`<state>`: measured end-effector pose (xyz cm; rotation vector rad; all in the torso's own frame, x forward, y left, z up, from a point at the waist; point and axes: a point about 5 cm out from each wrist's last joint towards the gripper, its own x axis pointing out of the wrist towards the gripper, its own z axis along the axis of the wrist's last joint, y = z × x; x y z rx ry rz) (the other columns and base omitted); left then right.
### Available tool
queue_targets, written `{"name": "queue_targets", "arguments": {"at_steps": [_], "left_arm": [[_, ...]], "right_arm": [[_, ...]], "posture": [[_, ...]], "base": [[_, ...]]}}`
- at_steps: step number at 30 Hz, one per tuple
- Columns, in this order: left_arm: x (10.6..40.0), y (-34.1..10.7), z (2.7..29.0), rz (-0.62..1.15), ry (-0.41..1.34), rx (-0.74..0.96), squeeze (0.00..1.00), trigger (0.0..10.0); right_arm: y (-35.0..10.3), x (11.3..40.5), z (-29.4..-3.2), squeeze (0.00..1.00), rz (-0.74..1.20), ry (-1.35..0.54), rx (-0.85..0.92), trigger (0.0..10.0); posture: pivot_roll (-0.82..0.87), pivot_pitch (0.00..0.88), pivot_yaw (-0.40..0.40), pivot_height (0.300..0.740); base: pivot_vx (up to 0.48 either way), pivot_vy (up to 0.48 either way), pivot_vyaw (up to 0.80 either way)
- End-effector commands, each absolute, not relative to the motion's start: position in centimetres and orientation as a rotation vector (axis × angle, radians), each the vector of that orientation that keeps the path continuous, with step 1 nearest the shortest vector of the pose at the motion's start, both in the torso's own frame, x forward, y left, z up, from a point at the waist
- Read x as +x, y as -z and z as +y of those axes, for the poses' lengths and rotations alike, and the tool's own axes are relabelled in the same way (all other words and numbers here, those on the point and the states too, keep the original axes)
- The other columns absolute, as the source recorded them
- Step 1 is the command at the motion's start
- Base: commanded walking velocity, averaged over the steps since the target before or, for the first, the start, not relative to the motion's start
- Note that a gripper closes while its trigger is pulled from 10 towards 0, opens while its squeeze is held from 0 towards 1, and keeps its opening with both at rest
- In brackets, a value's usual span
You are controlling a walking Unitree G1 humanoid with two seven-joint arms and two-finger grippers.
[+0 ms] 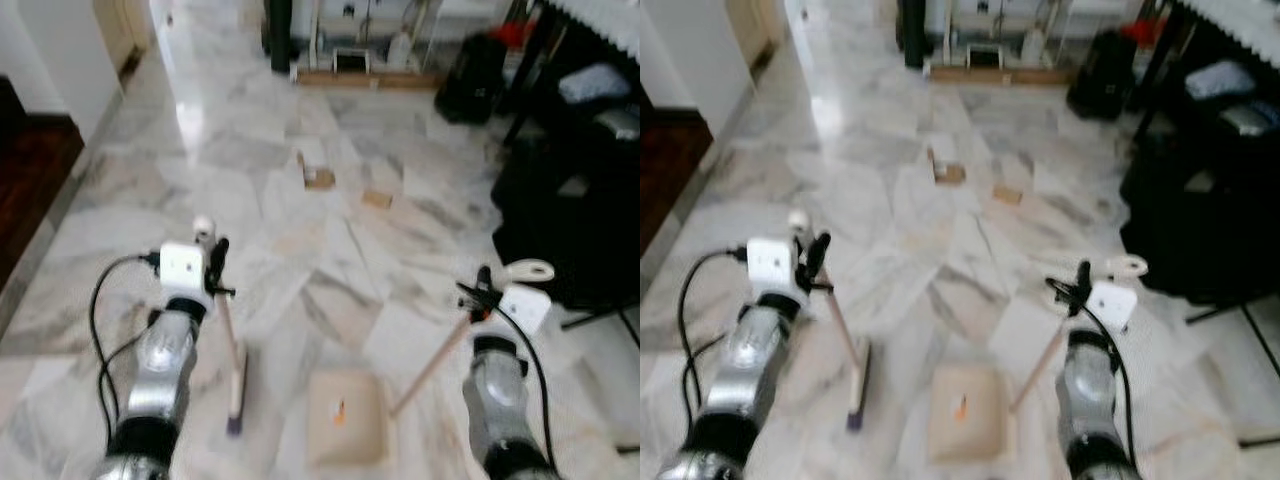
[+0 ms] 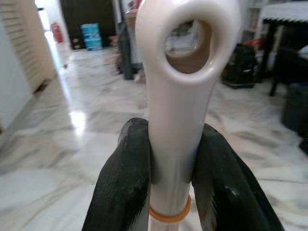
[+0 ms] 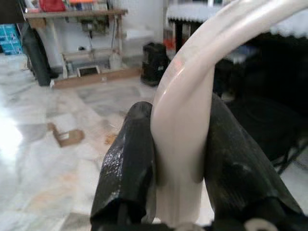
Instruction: Sweep floor
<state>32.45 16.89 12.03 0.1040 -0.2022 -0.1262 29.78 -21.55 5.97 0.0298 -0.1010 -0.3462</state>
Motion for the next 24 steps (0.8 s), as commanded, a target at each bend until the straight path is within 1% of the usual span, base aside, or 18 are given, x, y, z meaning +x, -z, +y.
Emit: {"name": "queue_targets", "arguments": {"at_steps": [1,7,12,19,24], "left_arm": [[32.62,-12.77,17.19,-0.239,0.124,0.107,0.00,10.0],[32.86,-13.00,17.09,-0.244,0.131,0.105,0.00,10.0],[32.94,-13.01,16.99,-0.247,0.135,0.105,0.00,10.0],[33.02,-13.02,17.20,-0.244,0.120,0.105,0.00,10.0],[33.02,-13.15,17.25,-0.248,0.119,0.106,0.00,10.0]], "right_arm": [[-6.84,30.34,-21.34,0.00,-0.139,0.340,0.033,10.0],[-6.93,30.45,-21.34,0.00,-0.140,0.340,0.033,10.0],[-7.00,30.47,-21.55,0.00,-0.142,0.344,0.032,10.0],[-6.95,30.48,-21.44,0.00,-0.140,0.343,0.031,10.0],[-7.05,30.62,-21.30,0.00,-0.141,0.335,0.034,10.0]], "posture": [[0.15,0.040,-0.061,0.740],[0.15,0.018,-0.057,0.740],[0.15,0.016,-0.057,0.740],[0.16,0.050,-0.068,0.740],[0.16,0.054,-0.069,0.740]], "base": [[0.322,0.000,0.00],[0.325,0.000,0.00],[0.327,0.000,0.00],[0.332,0.000,0.00],[0.336,0.000,0.00]]}}
